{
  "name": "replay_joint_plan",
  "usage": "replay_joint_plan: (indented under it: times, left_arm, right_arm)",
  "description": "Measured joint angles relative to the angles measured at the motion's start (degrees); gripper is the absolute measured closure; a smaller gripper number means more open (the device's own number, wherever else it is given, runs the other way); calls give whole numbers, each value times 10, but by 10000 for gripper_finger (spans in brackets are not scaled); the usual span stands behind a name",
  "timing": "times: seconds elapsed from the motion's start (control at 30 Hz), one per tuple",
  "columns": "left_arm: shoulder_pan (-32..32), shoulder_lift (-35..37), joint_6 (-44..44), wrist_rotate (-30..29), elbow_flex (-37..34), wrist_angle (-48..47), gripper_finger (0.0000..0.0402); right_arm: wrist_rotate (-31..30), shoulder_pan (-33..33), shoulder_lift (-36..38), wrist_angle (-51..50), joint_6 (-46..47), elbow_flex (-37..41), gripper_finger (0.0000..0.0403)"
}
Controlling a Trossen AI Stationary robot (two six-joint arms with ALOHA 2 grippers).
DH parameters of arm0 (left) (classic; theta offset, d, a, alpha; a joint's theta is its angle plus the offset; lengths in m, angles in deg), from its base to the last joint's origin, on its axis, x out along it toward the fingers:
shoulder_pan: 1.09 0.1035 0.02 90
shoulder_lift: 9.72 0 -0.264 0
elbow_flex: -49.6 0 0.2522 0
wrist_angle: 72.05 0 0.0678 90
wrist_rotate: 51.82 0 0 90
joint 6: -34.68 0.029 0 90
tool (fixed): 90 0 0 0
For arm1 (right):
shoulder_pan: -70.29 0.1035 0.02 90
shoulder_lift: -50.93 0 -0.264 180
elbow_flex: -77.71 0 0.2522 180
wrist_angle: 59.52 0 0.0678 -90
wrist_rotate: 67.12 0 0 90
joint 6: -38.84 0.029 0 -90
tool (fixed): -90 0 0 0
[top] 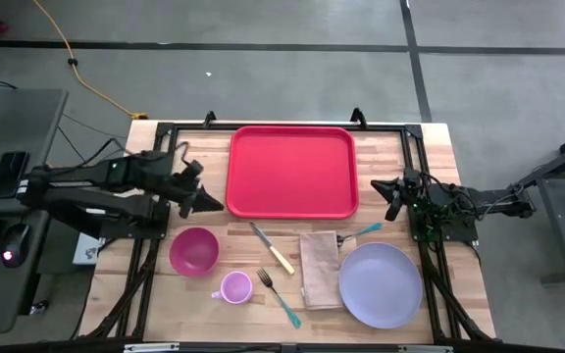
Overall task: Set up tray
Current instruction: Put the purple mug on the top left of the orange serving tray
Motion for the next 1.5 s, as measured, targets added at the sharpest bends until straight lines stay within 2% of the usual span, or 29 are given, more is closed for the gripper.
replay_joint_plan:
  times: [0.23,0.33,0.47,0.73,0.9,1.03,1.23,1.5]
  left_arm:
    - [-1,-106,-12,90,90,-90,339]
    - [-20,-142,-13,100,112,-116,339]
    - [-57,-176,-30,78,122,-155,339]
    - [-131,-207,-96,-29,123,-181,339]
    - [-160,-209,-116,-62,123,-178,339]
    - [-174,-209,-116,-69,123,-165,339]
    - [-190,-209,-115,-67,123,-151,339]
    - [-188,-209,-124,-67,123,-124,339]
  right_arm:
    - [0,0,0,0,0,0,402]
    - [-1,0,0,-1,0,0,402]
    - [-1,0,0,-15,1,0,402]
    - [1,0,0,-34,-9,0,402]
    - [73,0,0,-34,-40,0,402]
    - [118,0,0,-38,-85,0,402]
    - [121,0,0,-38,-146,0,402]
    - [123,0,0,-38,-154,0,402]
